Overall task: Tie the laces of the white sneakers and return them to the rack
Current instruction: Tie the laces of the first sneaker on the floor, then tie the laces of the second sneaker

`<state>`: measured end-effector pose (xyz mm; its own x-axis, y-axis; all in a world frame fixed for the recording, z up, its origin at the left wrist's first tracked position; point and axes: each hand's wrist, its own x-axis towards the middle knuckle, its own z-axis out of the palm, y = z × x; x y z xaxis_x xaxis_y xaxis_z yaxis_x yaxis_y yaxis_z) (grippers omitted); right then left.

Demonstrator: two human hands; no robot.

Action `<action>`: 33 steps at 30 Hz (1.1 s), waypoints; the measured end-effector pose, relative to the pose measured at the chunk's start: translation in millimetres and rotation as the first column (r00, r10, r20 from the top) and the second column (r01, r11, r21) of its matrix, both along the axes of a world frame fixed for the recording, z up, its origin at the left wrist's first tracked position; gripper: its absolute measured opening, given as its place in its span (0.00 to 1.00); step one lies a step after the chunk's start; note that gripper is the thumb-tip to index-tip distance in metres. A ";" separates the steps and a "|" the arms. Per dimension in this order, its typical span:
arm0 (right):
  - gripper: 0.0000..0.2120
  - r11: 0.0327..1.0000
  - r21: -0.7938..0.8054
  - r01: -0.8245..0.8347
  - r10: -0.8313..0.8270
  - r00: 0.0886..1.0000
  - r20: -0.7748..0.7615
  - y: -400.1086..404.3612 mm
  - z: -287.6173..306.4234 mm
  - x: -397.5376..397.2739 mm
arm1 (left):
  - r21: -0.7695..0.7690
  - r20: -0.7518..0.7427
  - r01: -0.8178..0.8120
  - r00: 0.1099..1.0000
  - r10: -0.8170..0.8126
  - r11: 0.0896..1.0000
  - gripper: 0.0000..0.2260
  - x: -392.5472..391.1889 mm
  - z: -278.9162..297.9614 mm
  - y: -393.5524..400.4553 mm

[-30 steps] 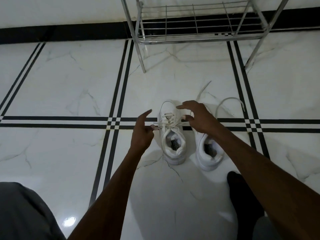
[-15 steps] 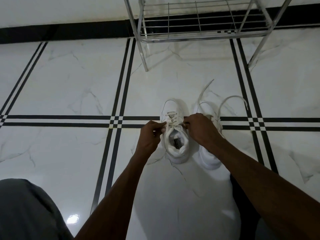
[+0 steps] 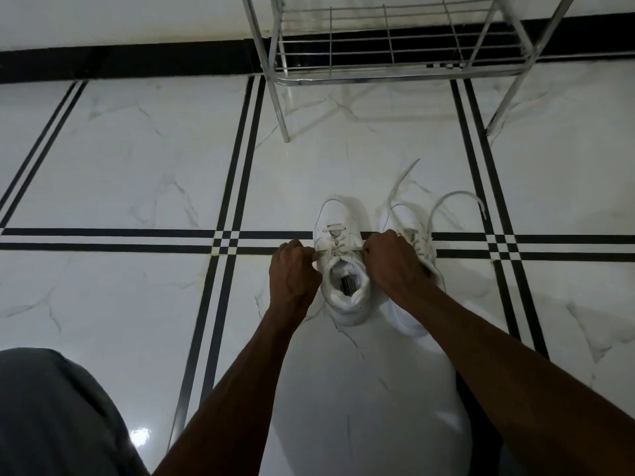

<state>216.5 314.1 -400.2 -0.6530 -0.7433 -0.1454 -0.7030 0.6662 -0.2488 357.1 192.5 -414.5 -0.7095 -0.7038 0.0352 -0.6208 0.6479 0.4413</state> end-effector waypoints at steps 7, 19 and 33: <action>0.09 0.994 -0.055 0.089 -0.059 0.911 0.409 -16.0 9.2 3.4 | 0.616 -0.042 -0.156 0.972 0.230 0.772 0.07 1.1 2.2 -16.9; 0.12 0.883 -0.211 0.420 -0.056 0.540 0.840 -34.4 -9.6 32.8 | 0.804 -0.111 -0.138 0.921 0.374 0.579 0.25 31.3 19.0 -54.2; 0.05 0.794 -0.345 0.500 -0.159 0.720 0.676 45.7 55.4 -48.3 | 0.412 -0.346 0.139 0.938 0.013 0.901 0.07 -60.1 48.6 22.9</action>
<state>168.2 359.8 -344.8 -0.7711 -0.5722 -0.2793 -0.0532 0.4950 -0.8673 297.0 215.4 -365.9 -0.7525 -0.6585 -0.0150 -0.3526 0.3836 0.8535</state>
